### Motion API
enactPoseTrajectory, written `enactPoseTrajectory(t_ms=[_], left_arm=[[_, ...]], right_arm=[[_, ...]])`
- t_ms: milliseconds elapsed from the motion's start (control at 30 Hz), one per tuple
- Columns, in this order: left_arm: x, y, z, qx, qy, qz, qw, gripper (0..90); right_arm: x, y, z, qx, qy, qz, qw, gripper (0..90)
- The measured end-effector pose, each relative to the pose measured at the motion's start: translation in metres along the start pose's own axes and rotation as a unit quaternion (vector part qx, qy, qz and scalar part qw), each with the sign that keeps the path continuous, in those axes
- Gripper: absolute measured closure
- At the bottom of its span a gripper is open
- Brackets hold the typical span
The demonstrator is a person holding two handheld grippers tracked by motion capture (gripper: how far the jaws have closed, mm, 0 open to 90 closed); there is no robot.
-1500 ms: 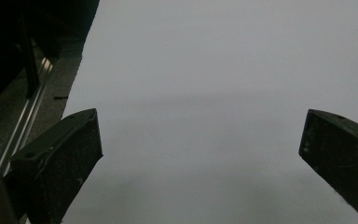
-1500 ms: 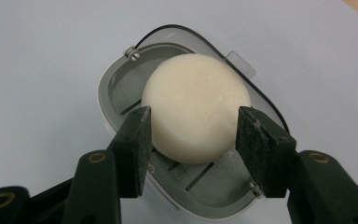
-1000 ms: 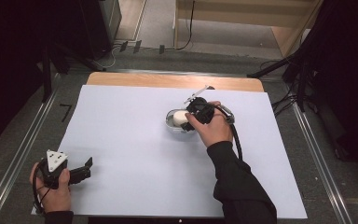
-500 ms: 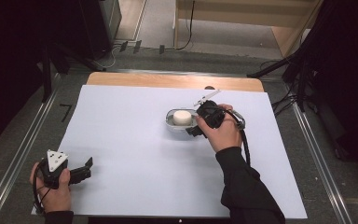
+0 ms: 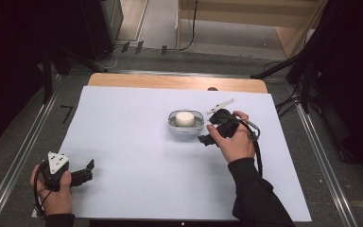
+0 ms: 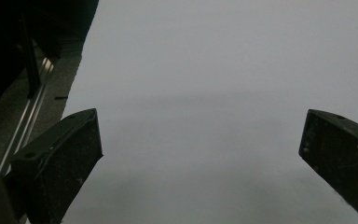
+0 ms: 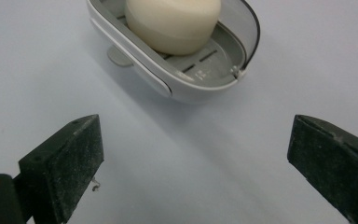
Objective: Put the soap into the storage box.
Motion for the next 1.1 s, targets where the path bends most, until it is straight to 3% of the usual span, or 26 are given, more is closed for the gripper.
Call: enactPoseTrajectory(t_ms=[200, 1100], left_arm=[[0.0, 0.0, 0.0, 0.001, 0.0, 0.0, 1.0, 0.0], [0.0, 0.0, 0.0, -0.001, -0.001, -0.002, 1.0, 0.0]], right_arm=[[0.012, 0.003, 0.003, -0.005, 0.008, -0.005, 0.9999, 4.0], [0.075, 0.027, 0.016, 0.019, 0.026, -0.039, 0.9987, 5.4]])
Point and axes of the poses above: each handheld gripper's, and its own axes: z roughly backward along the jaws, x roughly out of its underside, y roughly to its right, the point moved 7 cm from there along -z, roughly forward along the jaws
